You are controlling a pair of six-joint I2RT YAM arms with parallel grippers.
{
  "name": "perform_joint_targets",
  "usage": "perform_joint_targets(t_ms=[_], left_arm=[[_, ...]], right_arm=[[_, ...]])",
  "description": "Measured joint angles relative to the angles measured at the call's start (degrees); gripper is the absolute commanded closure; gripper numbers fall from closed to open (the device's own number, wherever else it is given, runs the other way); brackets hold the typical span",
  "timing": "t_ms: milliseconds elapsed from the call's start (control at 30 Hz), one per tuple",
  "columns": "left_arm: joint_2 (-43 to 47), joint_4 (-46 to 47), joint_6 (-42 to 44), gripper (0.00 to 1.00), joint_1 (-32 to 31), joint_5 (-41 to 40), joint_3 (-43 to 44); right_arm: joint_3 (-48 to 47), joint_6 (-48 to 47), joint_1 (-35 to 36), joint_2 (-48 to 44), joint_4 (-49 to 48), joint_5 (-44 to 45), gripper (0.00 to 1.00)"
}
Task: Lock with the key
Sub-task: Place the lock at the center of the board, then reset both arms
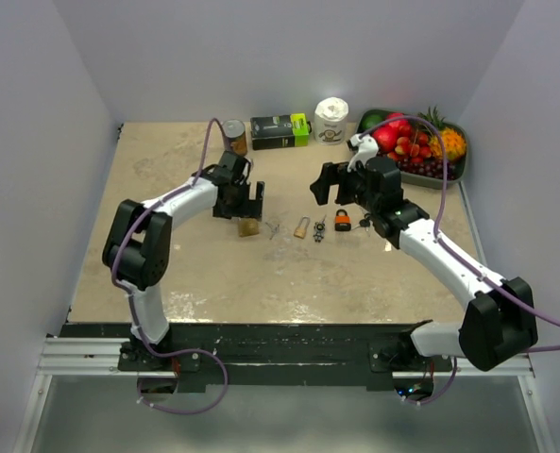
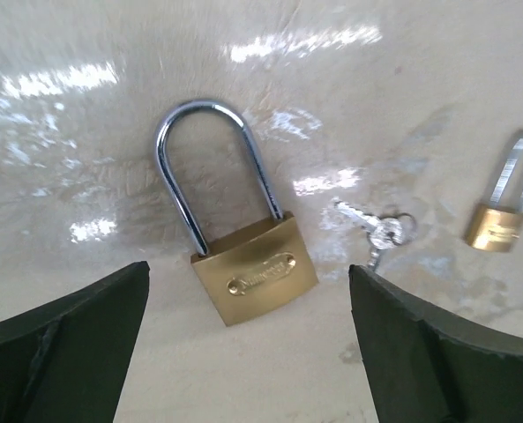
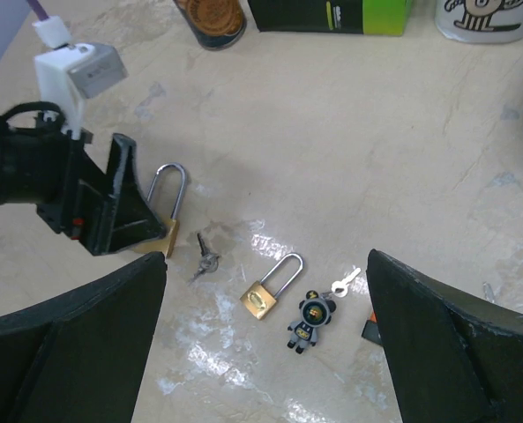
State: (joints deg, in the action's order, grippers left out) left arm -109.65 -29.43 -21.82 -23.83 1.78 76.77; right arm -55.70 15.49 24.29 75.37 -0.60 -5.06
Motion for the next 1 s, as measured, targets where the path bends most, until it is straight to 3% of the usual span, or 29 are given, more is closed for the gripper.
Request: perform_joint_targets(t_ms=[233,500,600,767,1000], left_arm=[[11.61,3.63,4.09,0.01,5.11,7.85,1.38],[15.47,6.56,7.06,0.01,16.11,14.32,5.68],[18.69,7.61,9.86,0.01,16.22,14.62,2.03],[27.02,8.48,13.16,0.01,15.19,16.04,-11.43],[30.67,8.39,15.52,0.01,11.69,14.03,-21.42]], right_arm=[[-4.57,-2.89,-1.25,0.26,-0.31,0.37,0.01],[-5.53,-0.7,-6.51,0.42,-1.7,-3.8,0.01],[-4.9,0.74,-7.65,0.33,-1.7,-6.8,0.01],[0.76,1.9,-7.67,-2.12,0.52,-11.19,0.01],[4.92,2.08,-7.65,-4.35,4.11,-13.0,0.01]])
